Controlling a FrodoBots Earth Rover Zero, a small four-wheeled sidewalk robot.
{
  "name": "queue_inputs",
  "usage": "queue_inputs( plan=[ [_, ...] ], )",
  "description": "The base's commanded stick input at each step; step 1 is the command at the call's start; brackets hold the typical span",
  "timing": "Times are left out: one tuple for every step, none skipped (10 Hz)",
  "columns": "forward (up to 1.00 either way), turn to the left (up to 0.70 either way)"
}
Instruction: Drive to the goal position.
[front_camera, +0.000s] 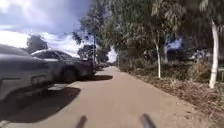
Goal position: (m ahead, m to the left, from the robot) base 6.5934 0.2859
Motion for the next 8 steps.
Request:
queue_inputs(
  plan=[
    [1.00, 0.00],
    [1.00, 0.00],
    [1.00, 0.00],
    [1.00, 0.00],
    [1.00, 0.00],
    [1.00, 0.00],
    [1.00, 0.00],
    [1.00, -0.18]
  ],
)
